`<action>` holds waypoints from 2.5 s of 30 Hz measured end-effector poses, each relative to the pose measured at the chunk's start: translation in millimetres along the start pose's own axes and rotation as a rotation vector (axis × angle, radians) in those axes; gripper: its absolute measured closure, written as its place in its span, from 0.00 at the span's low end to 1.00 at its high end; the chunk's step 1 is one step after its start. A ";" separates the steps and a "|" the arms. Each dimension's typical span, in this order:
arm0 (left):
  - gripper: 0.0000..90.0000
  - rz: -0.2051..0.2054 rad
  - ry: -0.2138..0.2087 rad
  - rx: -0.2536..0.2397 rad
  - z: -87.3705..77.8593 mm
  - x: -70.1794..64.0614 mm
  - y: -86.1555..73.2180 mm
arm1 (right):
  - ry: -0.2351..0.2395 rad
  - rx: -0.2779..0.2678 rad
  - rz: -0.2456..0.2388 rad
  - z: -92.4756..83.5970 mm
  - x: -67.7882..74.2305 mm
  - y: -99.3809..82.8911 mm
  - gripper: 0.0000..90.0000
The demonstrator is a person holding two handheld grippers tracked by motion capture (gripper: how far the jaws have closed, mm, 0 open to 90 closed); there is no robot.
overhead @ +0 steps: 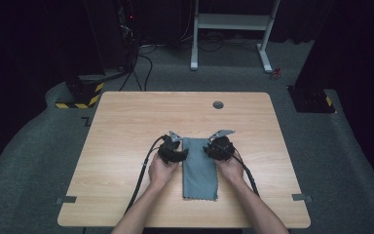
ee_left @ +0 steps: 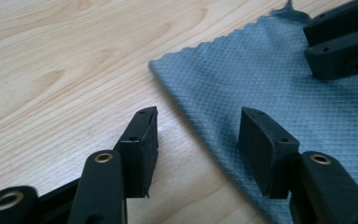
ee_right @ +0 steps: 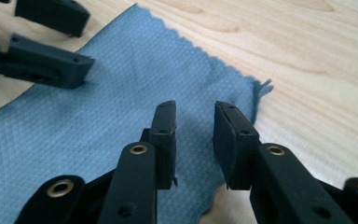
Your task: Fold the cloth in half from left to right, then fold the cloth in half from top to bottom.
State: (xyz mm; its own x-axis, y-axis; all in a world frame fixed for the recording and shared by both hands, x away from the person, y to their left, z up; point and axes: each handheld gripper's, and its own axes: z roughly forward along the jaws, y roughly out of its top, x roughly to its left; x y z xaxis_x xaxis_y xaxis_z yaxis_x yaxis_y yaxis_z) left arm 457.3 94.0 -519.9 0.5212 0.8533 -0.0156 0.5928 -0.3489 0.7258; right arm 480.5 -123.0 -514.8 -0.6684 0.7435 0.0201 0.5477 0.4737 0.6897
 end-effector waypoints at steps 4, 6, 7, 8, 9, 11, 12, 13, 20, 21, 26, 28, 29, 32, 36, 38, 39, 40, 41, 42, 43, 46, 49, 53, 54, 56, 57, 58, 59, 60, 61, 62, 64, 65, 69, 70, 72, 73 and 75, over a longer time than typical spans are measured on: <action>0.54 -0.014 0.013 -0.002 -0.8 3.5 -1.0 | 0.004 -0.002 -0.001 6.3 -5.2 6.5 0.75; 0.54 -0.023 0.021 0.000 -2.3 4.5 -2.0 | 0.000 0.002 -0.001 6.8 -6.5 7.8 0.74; 0.54 -0.031 0.019 0.003 -3.6 5.1 -2.8 | -0.004 0.001 -0.004 6.2 -6.8 7.6 0.72; 0.54 -0.040 0.001 -0.004 -5.9 6.2 -4.2 | -0.003 -0.003 0.004 4.5 -6.3 6.8 0.72; 0.54 -0.049 -0.028 -0.018 -8.4 6.6 -5.5 | 0.003 -0.018 0.009 0.5 -5.9 4.7 0.71; 0.51 -0.053 -0.077 -0.032 -14.3 4.3 -7.4 | 0.009 -0.038 0.022 -6.7 -4.2 0.2 0.69; 0.49 -0.046 -0.092 -0.034 -16.6 3.1 -8.0 | 0.011 -0.043 0.020 -10.8 -3.2 -3.4 0.69; 0.48 -0.039 -0.115 -0.034 -19.2 0.4 -8.8 | 0.013 -0.044 0.014 -12.9 -2.8 -5.8 0.68; 0.44 0.030 -0.131 -0.011 -28.4 -17.4 -20.2 | 0.012 -0.049 0.023 -25.2 1.0 -24.3 0.66; 0.43 0.043 -0.120 -0.001 -28.2 -16.9 -22.1 | 0.012 -0.045 0.027 -25.1 1.2 -25.9 0.66; 0.43 0.042 -0.100 0.005 -32.6 -14.3 -31.3 | 0.010 -0.035 0.032 -24.2 0.5 -30.6 0.65; 0.43 0.046 -0.090 0.000 -35.0 -13.6 -34.4 | 0.003 -0.030 0.028 -24.9 1.8 -31.3 0.65; 0.43 0.044 -0.090 -0.003 -35.7 -13.4 -35.7 | 0.001 -0.030 0.022 -25.2 1.9 -31.5 0.64; 0.43 0.028 -0.102 -0.020 -37.4 -8.8 -38.9 | -0.013 -0.027 0.024 -27.5 2.9 -33.2 0.63; 0.47 0.019 -0.103 -0.040 -34.1 -1.1 -37.5 | -0.017 -0.037 0.046 -28.5 -1.1 -36.0 0.61; 0.50 0.008 -0.111 -0.056 -31.2 3.7 -32.7 | -0.016 -0.036 0.064 -28.5 -3.6 -35.5 0.61; 0.50 -0.011 -0.117 -0.061 -29.3 6.9 -29.1 | -0.016 -0.037 0.075 -28.0 -4.7 -34.9 0.61; 0.49 -0.039 -0.132 -0.057 -26.8 11.5 -24.9 | -0.014 -0.039 0.084 -27.3 -6.4 -34.0 0.61; 0.46 -0.072 -0.151 -0.047 -24.0 15.1 -21.6 | -0.007 -0.035 0.095 -26.4 -8.4 -32.6 0.62; 0.45 -0.107 -0.174 -0.036 -18.6 21.0 -16.3 | -0.006 -0.038 0.105 -25.3 -9.7 -31.4 0.62; 0.45 -0.114 -0.168 -0.035 -13.7 24.4 -11.9 | -0.004 -0.035 0.119 -23.5 -12.4 -28.9 0.62; 0.45 -0.100 -0.161 -0.007 -3.5 28.2 -1.6 | -0.001 -0.041 0.146 -18.4 -19.3 -23.5 0.64; 0.46 -0.086 -0.134 0.009 5.9 28.6 9.5 | -0.005 -0.042 0.164 -12.5 -24.9 -17.1 0.66; 0.48 -0.135 -0.113 0.005 15.5 30.5 19.2 | -0.026 -0.013 0.152 -4.7 -24.4 -5.3 0.67; 0.49 -0.136 -0.109 0.003 16.7 31.1 20.0 | -0.031 -0.014 0.141 -2.5 -24.4 -3.0 0.67; 0.51 -0.114 -0.096 0.009 18.3 31.0 22.2 | -0.037 -0.004 0.142 0.9 -23.7 1.6 0.67; 0.51 -0.096 -0.088 0.017 19.5 29.0 24.0 | -0.040 0.003 0.145 2.5 -23.2 4.0 0.67; 0.51 -0.085 -0.083 0.022 20.2 27.5 25.0 | -0.045 0.011 0.135 4.5 -22.9 7.0 0.68; 0.51 -0.062 -0.071 0.028 21.1 26.0 26.4 | -0.047 0.011 0.130 5.5 -22.6 7.9 0.68; 0.51 -0.059 -0.071 0.027 22.6 24.1 27.3 | -0.051 0.007 0.126 6.5 -22.4 8.4 0.68; 0.51 -0.059 -0.070 0.026 23.8 23.1 28.3 | -0.052 0.010 0.130 7.3 -22.2 9.6 0.68; 0.51 -0.059 -0.072 0.024 24.9 23.0 29.1 | -0.050 0.020 0.127 7.8 -22.0 11.3 0.68; 0.54 -0.052 -0.068 0.022 26.0 22.4 30.1 | -0.057 0.035 0.111 10.3 -19.5 15.5 0.70; 0.55 -0.054 -0.073 0.020 26.5 21.3 30.3 | -0.056 0.038 0.099 11.1 -18.9 16.7 0.70; 0.63 -0.007 -0.055 0.029 26.5 15.8 31.2 | -0.061 0.037 0.081 13.3 -15.9 18.3 0.76; 0.66 0.004 -0.047 0.030 26.7 14.6 31.3 | -0.056 0.037 0.083 13.1 -16.1 18.3 0.79; 0.70 0.007 -0.049 0.030 26.7 15.3 31.3 | -0.047 0.046 0.074 12.3 -17.2 18.6 0.85; 0.72 -0.001 -0.056 0.031 26.4 16.7 31.3 | -0.041 0.050 0.080 11.8 -16.9 18.5 0.88; 0.79 -0.011 -0.068 0.035 25.8 19.0 31.4 | -0.025 0.049 0.083 11.7 -17.5 18.2 0.92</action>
State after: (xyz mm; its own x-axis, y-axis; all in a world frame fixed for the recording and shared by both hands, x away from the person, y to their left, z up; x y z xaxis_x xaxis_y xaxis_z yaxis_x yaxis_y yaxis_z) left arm 501.6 89.3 -515.2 0.5548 0.8289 -0.0709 0.6190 -0.3543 0.7010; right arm 508.0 -121.9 -511.1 -0.6074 0.7923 0.0571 0.6250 0.4323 0.6501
